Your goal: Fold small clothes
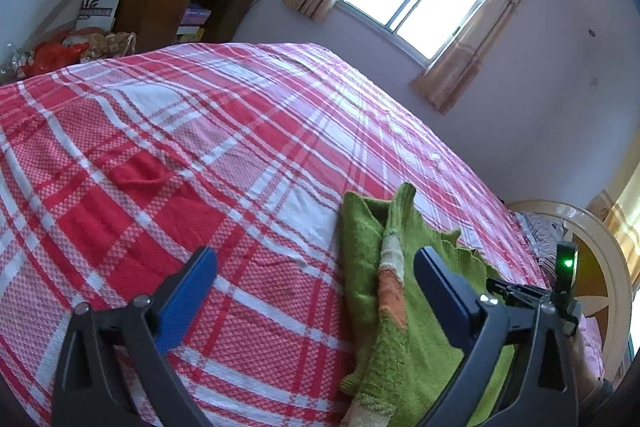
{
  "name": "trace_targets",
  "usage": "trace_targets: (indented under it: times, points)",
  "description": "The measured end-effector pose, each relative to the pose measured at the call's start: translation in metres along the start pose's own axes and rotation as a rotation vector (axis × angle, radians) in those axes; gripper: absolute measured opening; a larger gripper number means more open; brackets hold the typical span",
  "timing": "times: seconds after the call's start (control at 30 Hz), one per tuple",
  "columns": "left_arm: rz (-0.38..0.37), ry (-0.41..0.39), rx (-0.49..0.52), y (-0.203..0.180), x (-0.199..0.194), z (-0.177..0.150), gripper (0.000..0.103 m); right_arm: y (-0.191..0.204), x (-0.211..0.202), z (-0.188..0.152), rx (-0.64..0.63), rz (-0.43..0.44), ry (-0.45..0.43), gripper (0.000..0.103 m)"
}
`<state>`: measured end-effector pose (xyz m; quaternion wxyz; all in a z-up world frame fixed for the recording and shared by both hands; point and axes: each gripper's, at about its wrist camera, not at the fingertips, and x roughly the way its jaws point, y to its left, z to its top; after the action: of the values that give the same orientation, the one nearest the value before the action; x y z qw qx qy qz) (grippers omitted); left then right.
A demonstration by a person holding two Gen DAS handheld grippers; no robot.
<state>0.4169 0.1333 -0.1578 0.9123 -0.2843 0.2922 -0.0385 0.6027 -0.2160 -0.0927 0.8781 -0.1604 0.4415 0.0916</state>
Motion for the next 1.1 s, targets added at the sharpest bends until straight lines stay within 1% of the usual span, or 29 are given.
trace_targets:
  times: [0.03, 0.07, 0.1, 0.13, 0.2, 0.27, 0.3, 0.37, 0.4, 0.43, 0.47, 0.5, 0.57, 0.6, 0.63, 0.67, 0.7, 0.73, 0.8, 0.93, 1.0, 1.1]
  points:
    - [0.004, 0.001, 0.003, 0.000, 0.000, 0.000, 0.101, -0.003, -0.004, -0.001, 0.018, -0.014, 0.003, 0.021]
    - [0.006, 0.003, 0.006, 0.000, 0.000, 0.000, 0.102, -0.009, -0.011, -0.004, 0.042, -0.037, 0.005, 0.038]
    - [0.005, 0.006, 0.007, 0.000, 0.000, 0.000, 0.103, -0.013, -0.018, -0.006, 0.056, -0.040, -0.006, 0.046]
    - [0.015, -0.001, 0.003, 0.001, -0.002, 0.000, 0.103, -0.020, -0.034, -0.013, 0.078, -0.038, -0.040, 0.052]
    - [0.058, -0.021, 0.005, 0.000, -0.008, -0.001, 0.103, -0.030, -0.061, -0.027, 0.113, -0.028, -0.079, 0.052]
    - [0.110, -0.060, 0.027, -0.004, -0.021, -0.003, 0.103, -0.039, -0.089, -0.048, 0.159, 0.023, -0.112, 0.052]
    - [0.135, -0.074, 0.051, -0.009, -0.027, -0.005, 0.103, -0.041, -0.102, -0.061, 0.178, 0.057, -0.131, 0.053]
    - [0.172, -0.067, 0.132, -0.024, -0.033, -0.008, 0.103, -0.042, -0.124, -0.094, 0.192, 0.107, -0.146, 0.053]
    - [0.194, -0.054, 0.180, -0.032, -0.034, -0.011, 0.103, -0.040, -0.129, -0.105, 0.193, 0.113, -0.148, 0.053]
    - [0.201, -0.030, 0.238, -0.043, -0.033, -0.014, 0.103, -0.039, -0.134, -0.121, 0.195, 0.128, -0.144, 0.053]
    - [0.195, -0.013, 0.279, -0.050, -0.031, -0.017, 0.103, -0.038, -0.133, -0.132, 0.197, 0.136, -0.133, 0.053]
    - [0.209, 0.011, 0.325, -0.057, -0.028, -0.020, 0.103, -0.036, -0.129, -0.141, 0.201, 0.132, -0.111, 0.053]
    - [0.277, 0.054, 0.411, -0.069, -0.016, -0.026, 0.103, -0.039, -0.116, -0.162, 0.225, 0.105, -0.045, 0.053]
    - [0.336, 0.071, 0.451, -0.072, -0.008, -0.028, 0.103, -0.042, -0.112, -0.170, 0.239, 0.108, -0.034, 0.053]
    - [0.400, 0.084, 0.475, -0.072, -0.001, -0.030, 0.103, -0.043, -0.115, -0.178, 0.250, 0.116, -0.056, 0.053]
    - [0.431, 0.102, 0.486, -0.070, 0.006, -0.032, 0.103, -0.044, -0.117, -0.183, 0.258, 0.119, -0.067, 0.053]
    - [0.440, 0.135, 0.490, -0.067, 0.014, -0.034, 0.103, -0.043, -0.117, -0.185, 0.261, 0.119, -0.069, 0.053]
    - [0.433, 0.159, 0.478, -0.063, 0.018, -0.034, 0.103, -0.042, -0.117, -0.185, 0.259, 0.116, -0.072, 0.053]
    - [0.433, 0.157, 0.466, -0.062, 0.016, -0.031, 0.103, -0.043, -0.116, -0.182, 0.258, 0.112, -0.066, 0.054]
    - [0.447, 0.144, 0.524, -0.067, 0.011, -0.033, 0.103, -0.037, -0.124, -0.178, 0.263, 0.066, -0.058, 0.054]
    - [0.440, 0.141, 0.552, -0.067, 0.011, -0.032, 0.103, -0.028, -0.136, -0.176, 0.255, 0.066, -0.088, 0.054]
    - [0.416, 0.148, 0.533, -0.066, 0.013, -0.029, 0.103, 0.000, -0.147, -0.168, 0.181, 0.075, -0.119, 0.054]
